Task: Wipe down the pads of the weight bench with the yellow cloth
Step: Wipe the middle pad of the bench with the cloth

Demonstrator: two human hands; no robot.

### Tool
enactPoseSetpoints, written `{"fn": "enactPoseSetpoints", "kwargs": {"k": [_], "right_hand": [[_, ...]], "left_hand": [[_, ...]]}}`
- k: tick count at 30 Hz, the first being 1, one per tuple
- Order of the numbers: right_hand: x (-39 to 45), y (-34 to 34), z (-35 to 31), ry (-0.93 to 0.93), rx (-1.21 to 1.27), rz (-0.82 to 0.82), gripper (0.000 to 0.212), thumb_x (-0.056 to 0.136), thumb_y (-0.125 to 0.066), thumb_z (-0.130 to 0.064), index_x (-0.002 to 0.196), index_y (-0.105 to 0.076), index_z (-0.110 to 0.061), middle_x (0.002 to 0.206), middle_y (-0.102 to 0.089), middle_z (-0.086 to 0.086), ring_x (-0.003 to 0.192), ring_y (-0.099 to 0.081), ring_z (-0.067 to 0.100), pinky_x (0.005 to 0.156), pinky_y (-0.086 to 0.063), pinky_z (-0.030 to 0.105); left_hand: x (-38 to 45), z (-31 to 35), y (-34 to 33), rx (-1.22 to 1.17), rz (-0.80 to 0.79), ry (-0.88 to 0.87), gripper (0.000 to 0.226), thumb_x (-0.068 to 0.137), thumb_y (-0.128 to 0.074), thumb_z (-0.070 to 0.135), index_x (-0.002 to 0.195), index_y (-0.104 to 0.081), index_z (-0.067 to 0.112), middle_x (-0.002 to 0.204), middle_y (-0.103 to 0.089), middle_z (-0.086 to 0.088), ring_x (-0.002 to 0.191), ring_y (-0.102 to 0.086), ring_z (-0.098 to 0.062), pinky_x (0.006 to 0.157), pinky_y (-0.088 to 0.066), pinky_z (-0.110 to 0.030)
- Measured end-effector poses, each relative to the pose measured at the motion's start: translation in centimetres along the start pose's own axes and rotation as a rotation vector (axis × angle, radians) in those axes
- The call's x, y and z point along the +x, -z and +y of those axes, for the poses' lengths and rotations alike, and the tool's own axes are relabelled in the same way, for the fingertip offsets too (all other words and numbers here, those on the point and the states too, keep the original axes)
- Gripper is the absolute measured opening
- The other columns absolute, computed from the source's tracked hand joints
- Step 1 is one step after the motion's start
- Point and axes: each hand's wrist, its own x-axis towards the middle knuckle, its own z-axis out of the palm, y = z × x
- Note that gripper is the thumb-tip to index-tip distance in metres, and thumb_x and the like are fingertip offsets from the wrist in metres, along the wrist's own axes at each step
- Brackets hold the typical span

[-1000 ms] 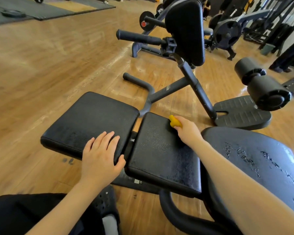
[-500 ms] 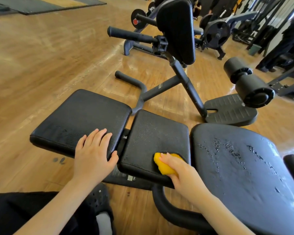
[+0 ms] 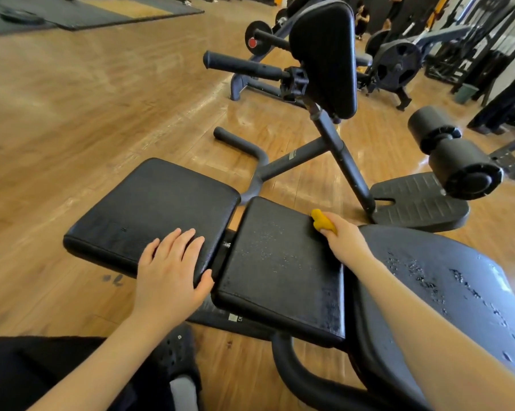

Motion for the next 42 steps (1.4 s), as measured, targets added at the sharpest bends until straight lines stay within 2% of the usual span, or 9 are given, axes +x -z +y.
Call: {"fn": "enactPoseSetpoints", "kwargs": {"k": [6, 11, 16, 18, 22, 25, 30, 37, 42], "right_hand": [[-2.0, -0.6, -0.7, -0.029, -0.109, -0.072, 0.048, 0.097, -0.042, -0.014, 0.142, -0.029, -0.013, 0.148, -0.031, 0.002, 0.136, -0.031, 0.020, 0.109, -0.021, 0.023], [-9.0, -2.4, 0.0, 0.009, -0.132, -0.036, 0.048, 0.095, -0.045, -0.018, 0.140, -0.033, -0.029, 0.148, -0.034, -0.005, 0.136, -0.032, 0.019, 0.113, -0.024, 0.033], [-15.8, -3.6, -0.2, 0.181, -0.074, -0.059, 0.050, 0.091, -0.048, -0.019, 0.133, -0.031, -0.041, 0.140, -0.032, -0.022, 0.129, -0.020, -0.013, 0.103, -0.007, -0.001], [-16.8, -3.1, -0.4, 0.209, 0.044, -0.085, 0.045, 0.086, -0.051, -0.021, 0.124, -0.042, -0.043, 0.133, -0.046, -0.023, 0.124, -0.030, -0.018, 0.103, -0.020, 0.000], [-13.6, -0.5, -1.8, 0.122, 0.322, 0.049, 0.026, 0.089, -0.056, -0.026, 0.113, -0.061, -0.034, 0.107, -0.067, -0.021, 0.103, -0.058, -0.005, 0.091, -0.042, 0.008], [-7.1, 0.5, -2.0, 0.103, 0.214, 0.143, 0.027, 0.093, -0.052, -0.021, 0.118, -0.061, -0.019, 0.111, -0.064, -0.008, 0.103, -0.056, 0.005, 0.086, -0.038, 0.005], [-0.2, -1.0, 0.1, -0.049, 0.029, 0.085, 0.033, 0.093, -0.049, -0.014, 0.126, -0.053, -0.015, 0.123, -0.061, 0.007, 0.115, -0.053, 0.027, 0.096, -0.041, 0.031], [-8.1, -2.6, 0.1, 0.011, -0.112, -0.012, 0.047, 0.095, -0.045, -0.018, 0.140, -0.035, -0.026, 0.148, -0.036, -0.003, 0.135, -0.033, 0.019, 0.113, -0.023, 0.031], [-15.7, -2.8, -0.5, 0.187, -0.124, -0.100, 0.049, 0.093, -0.048, -0.015, 0.136, -0.036, -0.033, 0.141, -0.033, -0.019, 0.136, -0.030, 0.007, 0.109, -0.014, 0.014]], "left_hand": [[0.3, -0.1, 0.2, -0.023, 0.050, 0.023, 0.056, 0.074, -0.038, 0.042, 0.115, -0.060, 0.011, 0.125, -0.059, -0.007, 0.120, -0.051, -0.026, 0.098, -0.035, -0.045], [0.3, 0.0, 0.1, -0.032, 0.062, 0.015, 0.057, 0.075, -0.037, 0.043, 0.115, -0.059, 0.011, 0.126, -0.058, -0.008, 0.121, -0.049, -0.027, 0.099, -0.034, -0.047], [0.0, 0.3, -0.2, -0.039, 0.052, 0.011, 0.056, 0.074, -0.039, 0.042, 0.116, -0.058, 0.010, 0.126, -0.057, -0.009, 0.121, -0.049, -0.028, 0.099, -0.034, -0.048], [-0.1, 0.4, -0.1, -0.044, 0.045, 0.010, 0.055, 0.073, -0.043, 0.040, 0.116, -0.059, 0.009, 0.126, -0.058, -0.009, 0.121, -0.049, -0.028, 0.099, -0.035, -0.049], [0.1, 0.4, 0.0, -0.039, 0.047, -0.001, 0.056, 0.073, -0.043, 0.040, 0.117, -0.059, 0.009, 0.126, -0.057, -0.009, 0.121, -0.049, -0.028, 0.098, -0.036, -0.049], [0.2, 0.1, -0.1, -0.020, 0.043, -0.012, 0.057, 0.075, -0.041, 0.042, 0.118, -0.058, 0.009, 0.127, -0.057, -0.009, 0.122, -0.048, -0.028, 0.099, -0.035, -0.048], [0.1, 0.1, 0.1, -0.027, 0.060, -0.012, 0.058, 0.075, -0.036, 0.044, 0.117, -0.058, 0.010, 0.127, -0.057, -0.009, 0.122, -0.048, -0.027, 0.098, -0.034, -0.048], [0.0, -0.1, 0.1, -0.049, 0.064, -0.017, 0.054, 0.074, -0.047, 0.039, 0.118, -0.056, 0.009, 0.128, -0.055, -0.010, 0.124, -0.046, -0.029, 0.099, -0.032, -0.050], [0.0, 0.4, -0.1, -0.082, 0.053, -0.008, 0.049, 0.075, -0.062, 0.033, 0.117, -0.057, 0.007, 0.127, -0.056, -0.012, 0.123, -0.047, -0.031, 0.099, -0.033, -0.052]]}}
